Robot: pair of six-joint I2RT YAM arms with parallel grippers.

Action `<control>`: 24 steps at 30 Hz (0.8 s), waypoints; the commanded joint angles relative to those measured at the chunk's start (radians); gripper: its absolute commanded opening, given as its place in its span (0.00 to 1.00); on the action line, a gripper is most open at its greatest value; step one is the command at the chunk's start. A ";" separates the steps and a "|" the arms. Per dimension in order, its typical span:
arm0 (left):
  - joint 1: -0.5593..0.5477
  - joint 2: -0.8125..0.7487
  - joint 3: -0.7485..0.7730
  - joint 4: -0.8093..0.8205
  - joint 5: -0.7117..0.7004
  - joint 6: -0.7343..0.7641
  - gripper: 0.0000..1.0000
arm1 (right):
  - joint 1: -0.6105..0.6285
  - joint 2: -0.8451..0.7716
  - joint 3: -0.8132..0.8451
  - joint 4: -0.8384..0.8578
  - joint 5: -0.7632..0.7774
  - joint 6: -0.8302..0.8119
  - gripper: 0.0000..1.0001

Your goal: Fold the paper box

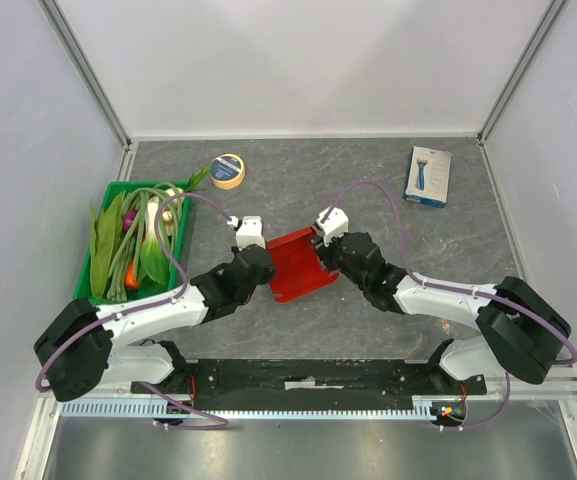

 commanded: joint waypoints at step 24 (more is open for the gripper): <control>0.040 -0.043 0.049 -0.047 0.131 0.021 0.02 | -0.179 -0.458 -0.030 -0.395 -0.375 0.000 0.67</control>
